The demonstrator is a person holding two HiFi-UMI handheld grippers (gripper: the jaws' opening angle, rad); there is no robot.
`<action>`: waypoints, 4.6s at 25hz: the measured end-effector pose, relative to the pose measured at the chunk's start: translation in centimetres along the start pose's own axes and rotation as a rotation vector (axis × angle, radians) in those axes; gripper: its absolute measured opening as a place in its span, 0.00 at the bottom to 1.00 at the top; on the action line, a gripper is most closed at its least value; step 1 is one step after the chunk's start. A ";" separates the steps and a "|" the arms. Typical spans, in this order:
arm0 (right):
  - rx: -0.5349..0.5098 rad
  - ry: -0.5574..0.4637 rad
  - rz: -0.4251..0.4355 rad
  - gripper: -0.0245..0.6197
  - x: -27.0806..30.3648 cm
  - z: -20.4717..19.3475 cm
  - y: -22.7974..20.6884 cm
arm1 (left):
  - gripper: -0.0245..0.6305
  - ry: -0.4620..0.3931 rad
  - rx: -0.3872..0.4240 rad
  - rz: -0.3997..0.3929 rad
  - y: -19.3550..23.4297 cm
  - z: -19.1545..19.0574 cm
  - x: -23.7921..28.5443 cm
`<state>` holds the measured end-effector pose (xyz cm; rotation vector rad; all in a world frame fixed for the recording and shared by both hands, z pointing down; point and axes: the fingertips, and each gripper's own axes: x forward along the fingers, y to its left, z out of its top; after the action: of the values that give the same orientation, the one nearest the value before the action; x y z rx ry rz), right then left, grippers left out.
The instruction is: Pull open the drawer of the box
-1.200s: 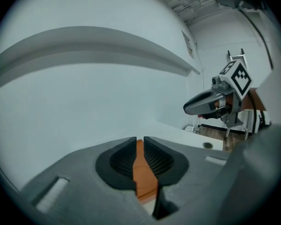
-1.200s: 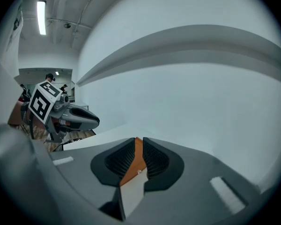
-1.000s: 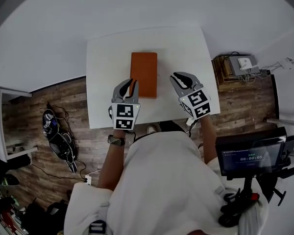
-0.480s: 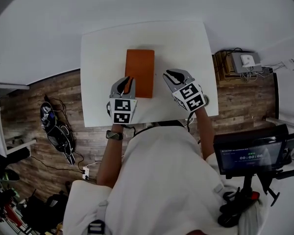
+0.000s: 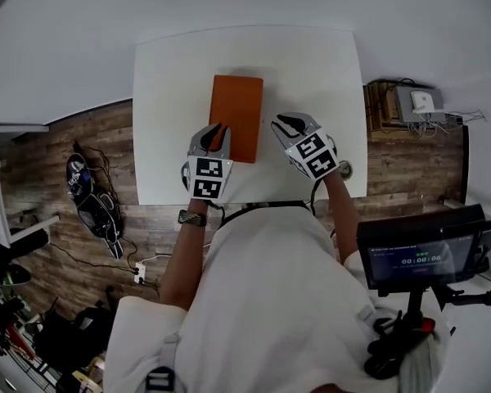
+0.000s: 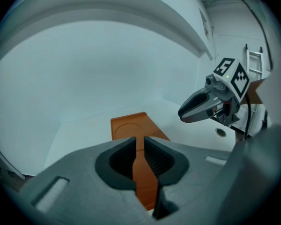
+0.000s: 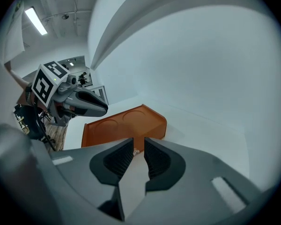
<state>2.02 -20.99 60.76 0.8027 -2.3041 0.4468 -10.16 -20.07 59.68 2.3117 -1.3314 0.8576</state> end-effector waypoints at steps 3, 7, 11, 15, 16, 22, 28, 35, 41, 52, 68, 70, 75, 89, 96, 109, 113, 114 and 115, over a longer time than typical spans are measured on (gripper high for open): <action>-0.009 0.023 0.016 0.15 0.7 -0.5 0.5 | 0.13 0.008 -0.002 -0.006 -0.2 -0.3 0.0; -0.029 0.049 0.035 0.16 1.1 -0.8 1.4 | 0.13 0.019 -0.006 -0.011 -0.4 -0.8 -0.3; -0.040 0.078 0.052 0.16 1.4 -1.9 2.0 | 0.12 0.037 -0.008 -0.019 -1.2 -1.7 -0.5; -0.048 0.107 0.074 0.17 1.9 -2.8 2.5 | 0.12 0.066 -0.010 -0.024 -1.9 -2.7 -0.7; -0.050 0.114 0.081 0.17 2.0 -3.0 2.7 | 0.13 0.070 -0.011 -0.025 -2.0 -2.8 -0.8; -0.060 0.145 0.117 0.19 2.4 -4.0 3.4 | 0.12 0.070 0.003 -0.028 -2.9 -2.8 -1.3; -0.092 0.180 0.138 0.21 2.7 -5.1 3.6 | 0.12 0.102 0.032 -0.022 -3.8 -3.0 -1.3; -0.102 0.180 0.157 0.21 3.1 -4.9 3.8 | 0.12 0.107 0.038 -0.022 -3.8 -3.0 -1.4; -0.155 0.191 0.187 0.21 2.9 -4.7 3.9 | 0.12 0.111 0.041 -0.022 -3.8 -2.9 -1.4; -0.241 0.238 0.237 0.20 3.5 -5.0 4.7 | 0.12 0.113 0.043 -0.028 -4.3 -2.7 -1.6; -0.256 0.220 0.246 0.14 3.9 -5.1 4.6 | 0.12 0.131 0.033 -0.036 -4.1 -2.8 -1.0; -0.258 0.221 0.242 0.14 3.9 -5.3 4.4 | 0.12 0.132 0.023 -0.039 -4.0 -2.8 -0.8; -0.249 0.229 0.230 0.14 3.6 -5.9 3.8 | 0.12 0.141 0.026 -0.035 -3.8 -2.9 -0.5; -0.189 0.246 0.170 0.14 3.0 -7.4 1.3 | 0.12 0.159 0.036 -0.030 -2.9 -3.3 0.7; -0.158 0.248 0.144 0.14 2.9 -8.2 0.2 | 0.12 0.168 0.048 -0.032 -2.6 -3.5 1.3; -0.089 0.252 0.112 0.14 2.2 -9.9 -1.2 | 0.12 0.178 0.058 -0.036 -2.0 -3.8 2.0; -0.082 0.274 0.099 0.14 1.8 -10.2 -1.9 | 0.12 0.182 0.057 -0.036 -1.9 -3.8 2.1; -0.080 0.277 0.096 0.14 1.7 -10.4 -2.1 | 0.12 0.182 0.057 -0.036 -1.9 -3.8 2.2; -0.079 0.279 0.094 0.14 1.5 -10.6 -2.2 | 0.12 0.183 0.057 -0.036 -1.9 -3.8 2.2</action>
<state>7.47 -18.08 69.75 0.5570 -2.0902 0.4749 -8.91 -18.46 64.00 2.2305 -1.1987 1.0793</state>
